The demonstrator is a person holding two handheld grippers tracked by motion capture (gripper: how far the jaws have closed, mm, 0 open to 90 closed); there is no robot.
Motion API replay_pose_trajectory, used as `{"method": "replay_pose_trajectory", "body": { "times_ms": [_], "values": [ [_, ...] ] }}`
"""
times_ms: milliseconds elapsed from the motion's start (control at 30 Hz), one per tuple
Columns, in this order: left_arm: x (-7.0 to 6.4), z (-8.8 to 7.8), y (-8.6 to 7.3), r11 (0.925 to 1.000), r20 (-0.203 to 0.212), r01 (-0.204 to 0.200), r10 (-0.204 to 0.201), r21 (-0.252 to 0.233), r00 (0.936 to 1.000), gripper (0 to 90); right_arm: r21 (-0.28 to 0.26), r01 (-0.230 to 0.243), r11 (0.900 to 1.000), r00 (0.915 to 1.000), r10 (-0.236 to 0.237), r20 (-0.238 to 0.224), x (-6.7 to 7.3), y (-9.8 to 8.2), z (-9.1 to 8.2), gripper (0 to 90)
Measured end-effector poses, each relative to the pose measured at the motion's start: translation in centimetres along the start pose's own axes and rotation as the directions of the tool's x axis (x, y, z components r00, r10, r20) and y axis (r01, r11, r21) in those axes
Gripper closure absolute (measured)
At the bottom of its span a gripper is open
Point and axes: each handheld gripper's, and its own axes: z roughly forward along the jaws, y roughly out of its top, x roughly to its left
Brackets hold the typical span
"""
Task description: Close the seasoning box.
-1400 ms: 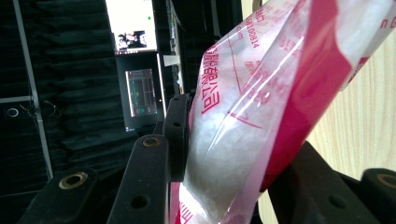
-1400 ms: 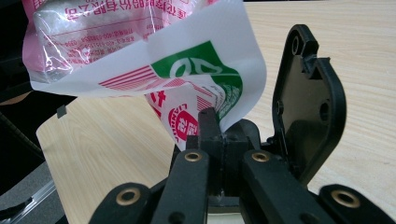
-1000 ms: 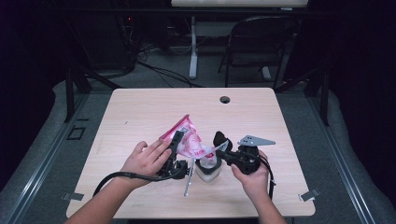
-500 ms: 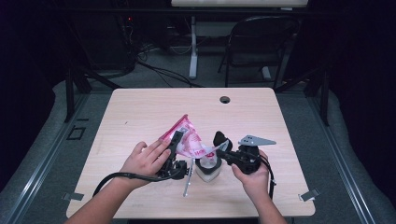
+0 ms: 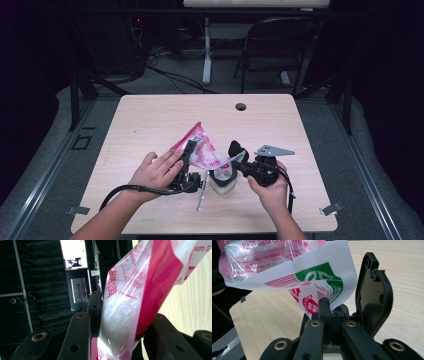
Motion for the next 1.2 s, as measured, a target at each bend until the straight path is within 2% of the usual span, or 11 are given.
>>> {"method": "replay_pose_trajectory", "body": {
  "times_ms": [233,533,633,700,900,933,1200],
  "values": [
    [0.05,-0.06,0.12,0.9998,-0.021,-0.016,0.016,-0.008,0.9996,68.3,0.000,-0.002,1.000,1.0000,0.002,-0.002,-0.07,-0.03,0.01,90.0],
    [0.02,-0.07,0.11,0.9998,-0.022,-0.015,0.015,-0.009,0.9996,68.3,-0.002,-0.003,1.000,1.0000,0.003,-0.002,-0.08,-0.02,-0.02,90.0],
    [0.08,-0.07,0.13,0.9996,-0.025,-0.028,0.028,-0.009,0.9993,68.3,-0.002,-0.004,1.000,1.0000,0.004,-0.002,-0.08,-0.02,-0.02,90.0],
    [0.02,-0.09,0.11,0.9998,-0.016,-0.018,0.018,-0.003,0.9997,68.3,-0.001,-0.003,1.000,1.0000,0.003,-0.001,-0.08,-0.02,-0.01,90.0],
    [0.09,-0.05,0.04,0.9998,-0.026,-0.015,0.015,-0.012,0.9995,68.3,-0.003,-0.003,1.000,1.0000,0.003,-0.002,-0.06,-0.02,0.00,90.0],
    [0.02,-0.06,0.01,1.0000,-0.016,-0.006,0.006,-0.007,0.9999,68.3,-0.002,-0.002,1.000,1.0000,0.002,-0.002,-0.05,-0.02,0.00,90.0],
    [0.12,-0.09,-0.02,0.9999,-0.019,-0.014,0.013,-0.009,0.9997,68.4,-0.001,-0.001,1.000,1.0000,0.001,-0.003,-0.04,-0.02,0.02,90.0]
  ]
}}
